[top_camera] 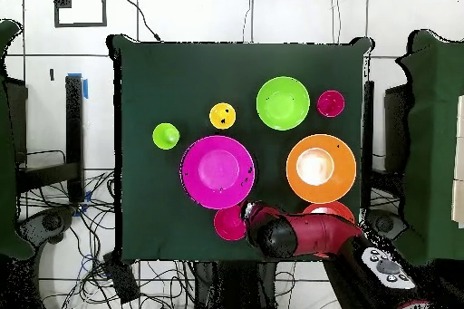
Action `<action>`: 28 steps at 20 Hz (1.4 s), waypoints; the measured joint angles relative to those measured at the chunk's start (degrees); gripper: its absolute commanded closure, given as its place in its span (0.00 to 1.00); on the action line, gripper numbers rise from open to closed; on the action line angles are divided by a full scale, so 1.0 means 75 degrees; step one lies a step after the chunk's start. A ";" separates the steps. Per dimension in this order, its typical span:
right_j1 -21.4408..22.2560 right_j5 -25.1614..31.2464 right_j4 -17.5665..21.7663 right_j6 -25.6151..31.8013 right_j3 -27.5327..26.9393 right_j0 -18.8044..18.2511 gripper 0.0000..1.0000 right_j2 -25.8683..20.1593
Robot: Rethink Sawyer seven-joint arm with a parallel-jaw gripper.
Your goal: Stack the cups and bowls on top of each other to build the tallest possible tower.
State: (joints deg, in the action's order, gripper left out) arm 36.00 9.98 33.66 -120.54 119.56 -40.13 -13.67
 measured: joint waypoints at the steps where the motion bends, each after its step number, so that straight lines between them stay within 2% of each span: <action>1: 0.0011 0.0000 -0.0021 0.0000 -0.0001 0.0028 0.00 0.0013; 12: 0.0020 -0.0021 -0.0276 0.0000 0.0000 0.0481 0.00 0.0318; 21: -0.0073 -0.0447 -0.0479 0.0000 0.0001 0.0891 0.00 0.0569; 28: -0.0073 -0.0493 -0.0683 0.0000 0.0000 0.1080 0.00 0.0717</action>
State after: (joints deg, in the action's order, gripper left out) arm 35.45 6.28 28.54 -120.54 119.56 -32.03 -8.30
